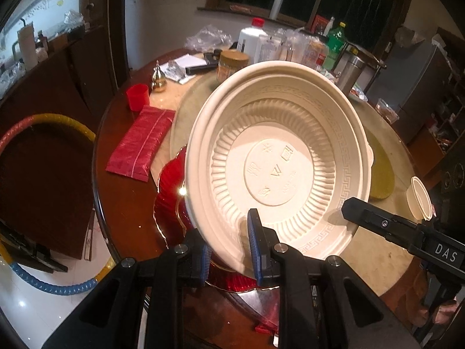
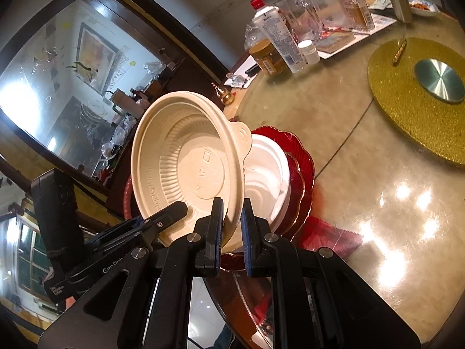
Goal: Organize plates and bowls
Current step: 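Carry the beige ribbed bowl with both tools over the red plate stack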
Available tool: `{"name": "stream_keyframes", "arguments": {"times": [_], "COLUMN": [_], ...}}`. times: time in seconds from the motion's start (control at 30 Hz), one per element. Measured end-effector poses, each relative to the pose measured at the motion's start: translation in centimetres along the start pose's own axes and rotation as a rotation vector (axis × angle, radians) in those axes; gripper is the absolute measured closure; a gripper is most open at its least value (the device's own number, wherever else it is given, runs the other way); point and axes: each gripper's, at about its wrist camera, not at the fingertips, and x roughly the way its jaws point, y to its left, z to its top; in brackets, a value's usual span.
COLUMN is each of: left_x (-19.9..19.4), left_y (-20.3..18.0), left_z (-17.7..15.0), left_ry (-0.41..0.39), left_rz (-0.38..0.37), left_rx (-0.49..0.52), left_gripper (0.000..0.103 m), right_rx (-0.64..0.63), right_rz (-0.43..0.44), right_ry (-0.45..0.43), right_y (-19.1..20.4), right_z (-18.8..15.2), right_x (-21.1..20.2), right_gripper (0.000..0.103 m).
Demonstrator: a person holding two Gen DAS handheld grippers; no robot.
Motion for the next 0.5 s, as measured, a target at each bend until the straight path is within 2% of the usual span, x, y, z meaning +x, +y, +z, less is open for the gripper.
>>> {"name": "stream_keyframes", "arguments": {"times": [0.5], "left_x": [1.8], "left_y": [-0.1], "left_z": [0.1], "left_ry": [0.067], "left_rz": [0.029], "left_rx": [0.018], "left_gripper": [0.08], "right_rx": [0.031], "right_rz": [-0.004], "right_ry": [0.052], "right_y": [-1.0], "right_z": [0.2], "right_x": [1.5], "right_gripper": [0.092]}}
